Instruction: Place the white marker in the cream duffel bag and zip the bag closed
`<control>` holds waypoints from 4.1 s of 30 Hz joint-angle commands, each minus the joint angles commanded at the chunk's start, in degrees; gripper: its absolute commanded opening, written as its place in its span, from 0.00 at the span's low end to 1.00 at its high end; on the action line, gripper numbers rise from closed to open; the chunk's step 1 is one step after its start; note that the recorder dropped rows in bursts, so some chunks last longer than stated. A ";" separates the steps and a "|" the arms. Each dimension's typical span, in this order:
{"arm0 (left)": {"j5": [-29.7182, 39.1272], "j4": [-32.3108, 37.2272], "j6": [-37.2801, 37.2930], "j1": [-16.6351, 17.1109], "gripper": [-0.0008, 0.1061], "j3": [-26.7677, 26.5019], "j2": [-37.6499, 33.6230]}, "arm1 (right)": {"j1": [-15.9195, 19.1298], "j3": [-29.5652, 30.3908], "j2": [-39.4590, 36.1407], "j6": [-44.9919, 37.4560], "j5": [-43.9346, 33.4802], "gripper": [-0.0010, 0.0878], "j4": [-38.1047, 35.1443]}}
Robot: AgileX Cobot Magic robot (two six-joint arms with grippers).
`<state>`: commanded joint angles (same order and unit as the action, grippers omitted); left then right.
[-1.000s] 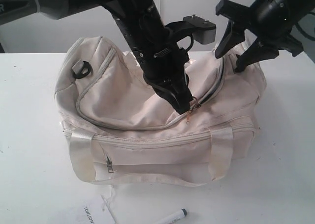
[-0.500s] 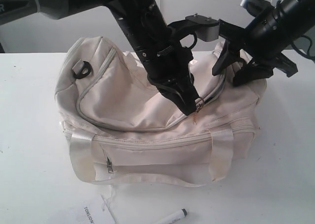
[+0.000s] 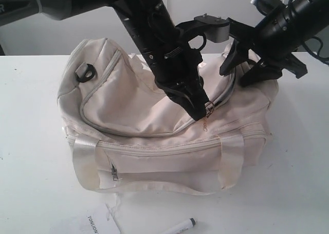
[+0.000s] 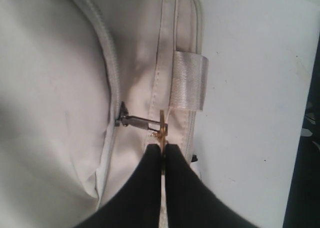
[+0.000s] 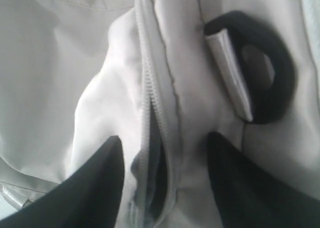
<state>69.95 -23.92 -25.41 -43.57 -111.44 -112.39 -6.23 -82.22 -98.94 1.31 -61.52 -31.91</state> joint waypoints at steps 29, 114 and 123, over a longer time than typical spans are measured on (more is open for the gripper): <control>0.01 0.78 0.00 0.00 0.01 0.10 0.00 | 0.00 1.68 2.82 -2.82 3.65 0.01 -3.06; 0.01 23.92 1.00 0.11 0.01 19.55 9.74 | 0.63 1.68 4.48 -2.62 5.82 0.01 0.72; 0.01 25.02 1.12 1.83 0.01 21.03 10.88 | 0.63 1.68 4.48 -2.62 5.49 0.01 0.85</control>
<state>69.96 1.09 -24.28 -41.74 -90.41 -101.51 -5.60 -80.54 -94.46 -1.31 -56.04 -31.06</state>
